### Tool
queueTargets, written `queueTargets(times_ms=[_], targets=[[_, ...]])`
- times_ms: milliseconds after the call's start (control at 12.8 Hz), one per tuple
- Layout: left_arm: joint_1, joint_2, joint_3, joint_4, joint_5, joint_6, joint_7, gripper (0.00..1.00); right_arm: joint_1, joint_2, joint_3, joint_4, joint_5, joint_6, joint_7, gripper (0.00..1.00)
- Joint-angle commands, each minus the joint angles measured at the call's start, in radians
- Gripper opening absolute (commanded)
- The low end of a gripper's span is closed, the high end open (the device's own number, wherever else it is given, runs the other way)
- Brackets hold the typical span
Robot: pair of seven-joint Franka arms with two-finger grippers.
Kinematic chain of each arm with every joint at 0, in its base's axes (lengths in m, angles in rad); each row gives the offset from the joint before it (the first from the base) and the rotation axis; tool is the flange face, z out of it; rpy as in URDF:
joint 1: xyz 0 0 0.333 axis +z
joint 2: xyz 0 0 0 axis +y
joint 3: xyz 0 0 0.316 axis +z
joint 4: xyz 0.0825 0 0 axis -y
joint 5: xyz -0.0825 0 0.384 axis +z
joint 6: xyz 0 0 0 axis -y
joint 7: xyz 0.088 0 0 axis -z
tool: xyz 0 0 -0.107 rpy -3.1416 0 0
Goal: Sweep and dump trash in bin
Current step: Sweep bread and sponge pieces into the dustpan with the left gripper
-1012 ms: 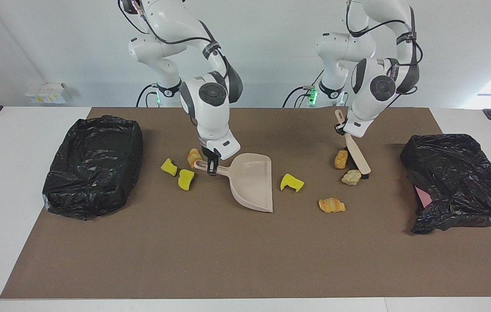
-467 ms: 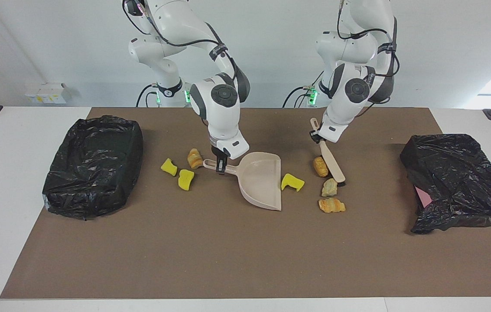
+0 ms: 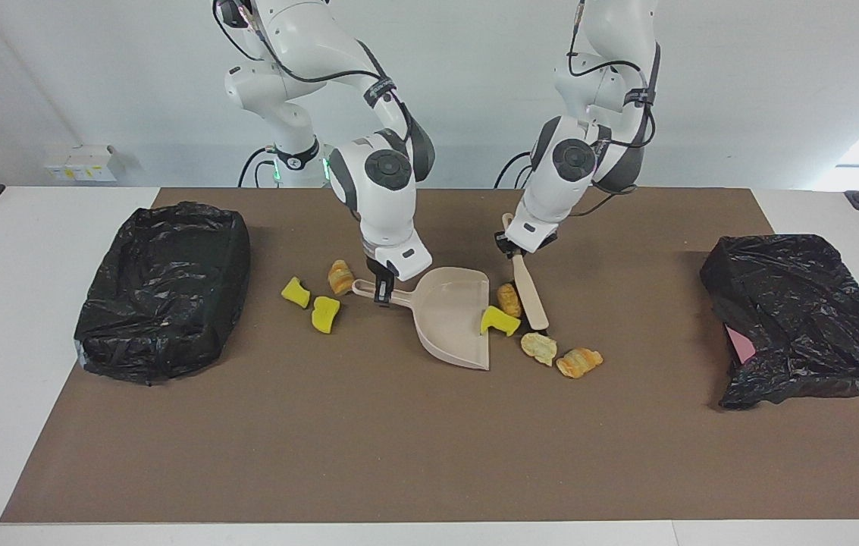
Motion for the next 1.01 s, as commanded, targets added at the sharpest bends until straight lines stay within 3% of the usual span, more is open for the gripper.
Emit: queueTargets(times_ms=[0, 156, 389, 545, 779, 935], targets=[[-0.092, 0.046, 0.012, 0.059, -0.05, 0.027, 0.033, 0.0, -0.014, -0.006, 0.006, -0.023, 0.012, 0.027, 0.008, 0.0], [-0.105, 0.082, -0.023, 0.139, -0.07, 0.006, 0.038, 0.0, -0.014, -0.007, 0.006, -0.023, 0.012, 0.027, 0.008, 0.0], [-0.087, 0.073, -0.017, 0.204, -0.064, -0.101, 0.034, 0.0, -0.014, -0.007, 0.005, -0.024, 0.012, 0.026, 0.009, 0.0], [-0.009, 0.057, -0.013, 0.21, -0.046, -0.16, 0.036, 0.0, -0.014, -0.009, 0.005, -0.024, 0.012, 0.024, 0.009, 0.0], [0.096, 0.071, -0.013, 0.245, 0.133, -0.212, 0.111, 0.0, -0.012, -0.015, 0.006, -0.038, 0.013, 0.021, 0.07, 0.0], [0.195, 0.08, -0.013, 0.247, 0.184, -0.208, 0.229, 0.0, -0.004, -0.015, 0.006, -0.047, 0.013, 0.027, 0.088, 0.0]])
